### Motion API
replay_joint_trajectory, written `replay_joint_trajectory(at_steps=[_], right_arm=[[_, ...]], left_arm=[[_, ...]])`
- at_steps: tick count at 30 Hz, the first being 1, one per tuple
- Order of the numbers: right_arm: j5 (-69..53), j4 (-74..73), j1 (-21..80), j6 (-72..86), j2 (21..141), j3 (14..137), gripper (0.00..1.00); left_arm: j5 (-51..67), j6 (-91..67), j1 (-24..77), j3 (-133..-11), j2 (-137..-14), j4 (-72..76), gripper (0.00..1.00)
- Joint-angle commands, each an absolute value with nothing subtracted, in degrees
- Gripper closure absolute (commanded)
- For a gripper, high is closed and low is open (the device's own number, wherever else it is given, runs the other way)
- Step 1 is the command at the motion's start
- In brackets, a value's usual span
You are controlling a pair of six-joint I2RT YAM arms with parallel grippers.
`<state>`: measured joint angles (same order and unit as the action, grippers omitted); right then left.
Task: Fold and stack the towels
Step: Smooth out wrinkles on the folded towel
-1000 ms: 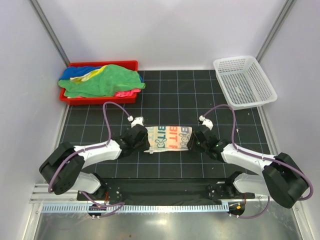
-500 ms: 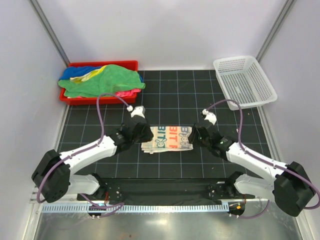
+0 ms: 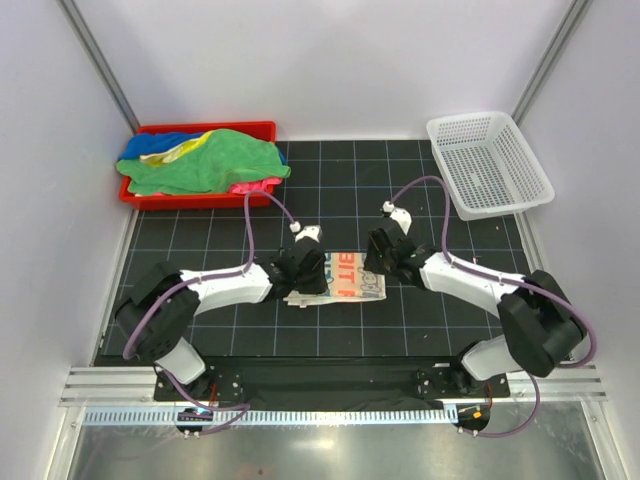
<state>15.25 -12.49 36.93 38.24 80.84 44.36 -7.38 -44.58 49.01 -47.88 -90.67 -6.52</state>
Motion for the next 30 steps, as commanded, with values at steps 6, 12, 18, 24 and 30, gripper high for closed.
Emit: replay_joint_trajectory(at_steps=[6, 12, 18, 24, 30], right_arm=[[12.3, -6.3, 30.1, 36.9, 85.1, 42.1, 0.6], [11.4, -6.7, 28.8, 36.7, 86.1, 42.7, 0.61], [12.6, -10.5, 28.9, 36.4, 79.9, 43.4, 0.6], [10.9, -12.2, 28.9, 35.7, 73.2, 41.9, 0.52], [7.7, -12.0, 29.1, 35.6, 70.8, 38.7, 0.5]], left_arm=[[-6.8, -46.3, 49.9, -42.6, -92.7, -0.3, 0.78], [-6.9, -46.1, 50.2, -42.3, -93.0, -0.3, 0.79], [-6.9, -45.4, 50.4, -44.5, -91.7, -2.0, 0.78], [-7.7, -45.0, 50.5, -45.8, -90.1, -3.5, 0.78], [-10.1, -45.0, 50.5, -48.5, -87.7, -6.1, 0.75]])
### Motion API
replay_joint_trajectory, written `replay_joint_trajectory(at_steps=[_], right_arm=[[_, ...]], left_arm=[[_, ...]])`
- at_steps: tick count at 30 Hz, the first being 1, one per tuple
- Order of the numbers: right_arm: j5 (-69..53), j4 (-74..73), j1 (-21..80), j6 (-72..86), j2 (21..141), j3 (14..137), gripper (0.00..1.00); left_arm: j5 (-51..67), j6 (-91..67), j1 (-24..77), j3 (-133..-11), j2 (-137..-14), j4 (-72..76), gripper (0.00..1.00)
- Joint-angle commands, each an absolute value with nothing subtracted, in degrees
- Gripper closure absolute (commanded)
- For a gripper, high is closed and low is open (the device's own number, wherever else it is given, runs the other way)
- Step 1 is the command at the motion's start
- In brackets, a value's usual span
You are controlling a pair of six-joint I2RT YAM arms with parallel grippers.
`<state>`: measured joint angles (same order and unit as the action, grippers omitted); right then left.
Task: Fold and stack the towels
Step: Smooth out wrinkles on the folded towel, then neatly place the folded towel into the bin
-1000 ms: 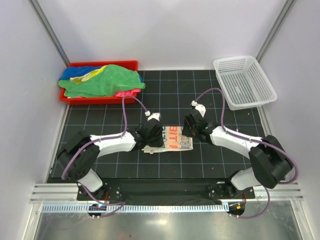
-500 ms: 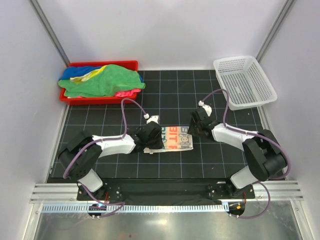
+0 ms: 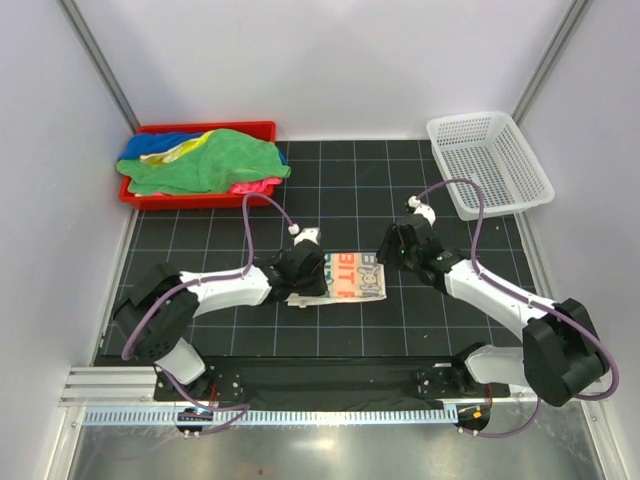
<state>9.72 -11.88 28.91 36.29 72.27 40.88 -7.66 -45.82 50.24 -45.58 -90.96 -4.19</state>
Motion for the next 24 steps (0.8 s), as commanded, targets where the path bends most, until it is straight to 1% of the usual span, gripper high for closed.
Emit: replay_joint_trajectory(at_steps=[1, 2, 5, 6, 8, 9, 11, 13, 16, 20, 24], right_arm=[[7.6, -11.8, 29.3, 35.6, 70.8, 37.9, 0.49], [7.5, -11.6, 29.5, 35.5, 70.8, 37.6, 0.5], [7.7, -11.5, 31.3, 35.5, 70.7, 36.9, 0.49], [8.1, -11.5, 32.2, 35.4, 70.6, 37.0, 0.5], [9.4, -12.0, 33.7, 35.4, 70.4, 37.4, 0.49], [11.1, -12.6, 34.8, 35.3, 70.5, 37.7, 0.5], [11.9, -13.0, 35.8, 35.4, 70.9, 38.6, 0.5], [12.6, -12.8, 37.4, 35.6, 71.4, 39.5, 0.5], [15.5, -15.0, 39.7, 35.4, 73.3, 41.9, 0.5], [14.9, -14.3, 39.8, 35.2, 75.3, 42.7, 0.5], [13.1, -13.8, 40.0, 34.6, 78.9, 44.4, 0.5]], left_arm=[[-12.6, -45.3, 50.4, -49.1, -87.0, -6.8, 0.74], [-14.7, -46.1, 50.5, -49.5, -86.5, -7.9, 0.73], [-23.4, -49.7, 50.4, -49.9, -83.9, -15.4, 0.52], [-25.2, -51.0, 50.4, -49.7, -83.0, -16.5, 0.47], [-29.9, -52.3, 50.4, -49.4, -80.3, -19.0, 0.41], [-31.0, -52.8, 49.9, -49.0, -79.4, -21.5, 0.36], [-31.6, -53.8, 48.7, -48.4, -77.4, -23.4, 0.34], [-29.7, -53.9, 45.8, -46.9, -76.7, -23.6, 0.33], [-25.2, -53.2, 41.6, -44.6, -75.9, -22.3, 0.33], [-16.0, -51.7, 36.7, -42.5, -75.8, -18.8, 0.33], [-11.5, -49.8, 34.4, -43.2, -78.7, -17.4, 0.31]])
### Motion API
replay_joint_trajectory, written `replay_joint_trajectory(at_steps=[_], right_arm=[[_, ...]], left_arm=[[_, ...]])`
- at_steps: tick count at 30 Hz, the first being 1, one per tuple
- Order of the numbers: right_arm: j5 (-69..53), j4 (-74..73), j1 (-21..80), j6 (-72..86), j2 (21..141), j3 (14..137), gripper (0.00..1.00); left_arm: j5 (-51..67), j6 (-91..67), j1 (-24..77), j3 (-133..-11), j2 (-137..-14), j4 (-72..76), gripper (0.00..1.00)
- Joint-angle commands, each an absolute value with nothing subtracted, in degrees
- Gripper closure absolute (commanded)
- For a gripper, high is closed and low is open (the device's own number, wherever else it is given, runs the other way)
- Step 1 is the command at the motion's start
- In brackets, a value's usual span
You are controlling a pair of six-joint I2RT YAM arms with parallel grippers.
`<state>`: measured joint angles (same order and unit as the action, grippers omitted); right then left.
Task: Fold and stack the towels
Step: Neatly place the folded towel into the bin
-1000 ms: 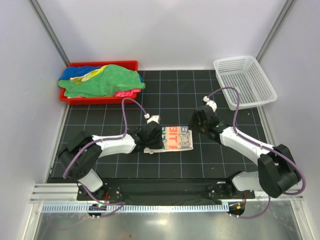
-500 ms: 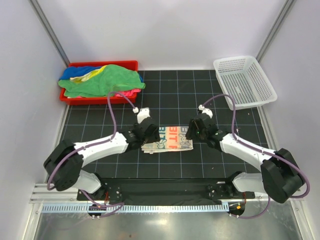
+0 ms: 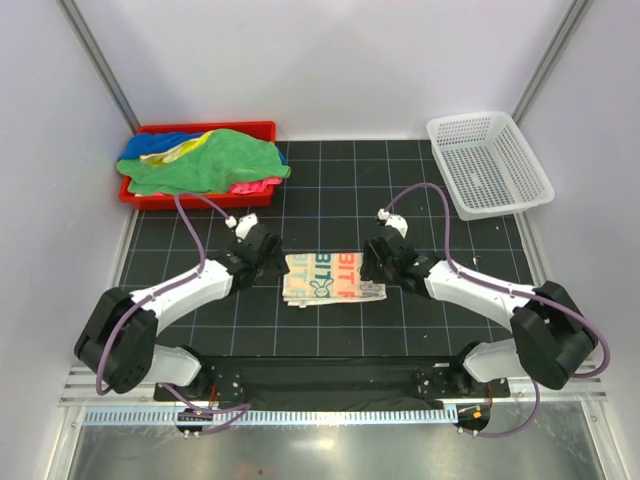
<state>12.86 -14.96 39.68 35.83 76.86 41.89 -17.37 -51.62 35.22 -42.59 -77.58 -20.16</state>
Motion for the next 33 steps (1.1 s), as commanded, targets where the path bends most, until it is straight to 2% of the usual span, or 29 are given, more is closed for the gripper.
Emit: replay_joint_trajectory(at_steps=[1, 7, 17, 22, 29, 33], right_arm=[[12.7, -13.5, 39.9, 34.5, 79.6, 44.7, 0.5], [12.1, -14.0, 40.0, 35.1, 87.4, 48.3, 0.5], [25.6, -22.9, 38.9, 40.4, 90.5, 49.3, 0.47], [26.5, -23.6, 36.1, 40.4, 88.9, 46.9, 0.47], [23.4, -22.4, 29.5, 40.3, 81.2, 39.6, 0.47], [24.4, -23.9, 29.3, 40.4, 76.6, 38.4, 0.46]], left_arm=[[-10.6, -49.6, 33.8, -43.6, -79.4, -16.4, 0.3], [-6.5, -48.3, 32.4, -46.0, -83.1, -14.8, 0.29], [-5.0, -47.4, 32.1, -49.0, -85.2, -15.3, 0.28], [-1.9, -46.2, 32.0, -49.6, -87.1, -14.2, 0.27], [8.5, -44.7, 32.0, -53.0, -94.6, -9.6, 0.27], [13.9, -45.8, 32.1, -53.9, -98.3, -4.1, 0.27]])
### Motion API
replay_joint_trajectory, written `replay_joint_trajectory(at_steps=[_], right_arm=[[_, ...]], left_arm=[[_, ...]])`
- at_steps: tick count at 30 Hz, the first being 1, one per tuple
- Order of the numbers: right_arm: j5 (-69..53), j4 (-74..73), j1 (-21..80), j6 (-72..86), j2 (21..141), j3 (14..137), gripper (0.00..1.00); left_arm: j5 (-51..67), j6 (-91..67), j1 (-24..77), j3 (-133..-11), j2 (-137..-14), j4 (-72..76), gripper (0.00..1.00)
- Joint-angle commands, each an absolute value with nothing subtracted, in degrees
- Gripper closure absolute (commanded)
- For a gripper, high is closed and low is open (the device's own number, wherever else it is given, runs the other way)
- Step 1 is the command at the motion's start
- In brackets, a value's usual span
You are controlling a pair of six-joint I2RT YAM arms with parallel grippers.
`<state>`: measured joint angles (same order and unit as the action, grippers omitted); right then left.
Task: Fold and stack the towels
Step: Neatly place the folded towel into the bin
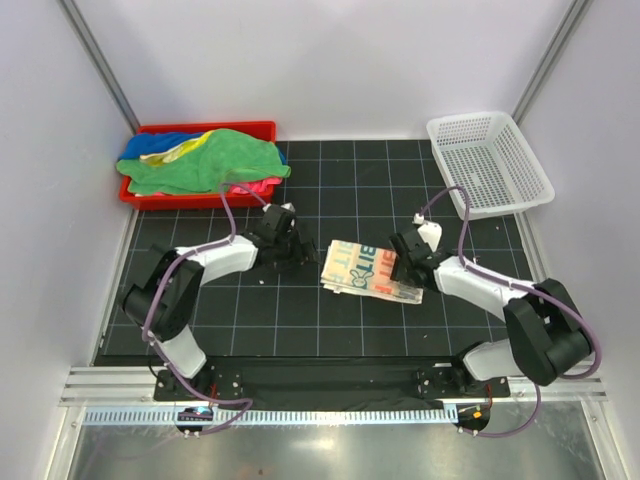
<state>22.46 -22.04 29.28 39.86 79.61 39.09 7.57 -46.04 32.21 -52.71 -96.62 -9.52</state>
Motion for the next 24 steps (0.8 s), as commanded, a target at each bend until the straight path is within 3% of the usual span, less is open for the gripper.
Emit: replay_joint_trajectory(at_steps=[1, 15, 24], right_arm=[[25.0, -24.4, 28.7, 40.7, 75.9, 38.3, 0.46], [24.1, -31.5, 24.5, 41.2, 64.2, 38.7, 0.44], [21.5, -31.2, 25.8, 43.6, 66.3, 44.0, 0.43]], left_arm=[[16.1, -45.9, 32.1, -54.1, -99.3, -3.0, 0.28], [20.9, -46.4, 34.7, -61.0, -109.4, -1.3, 0.32], [18.7, -45.1, 39.5, -67.2, -115.2, -4.6, 0.41]])
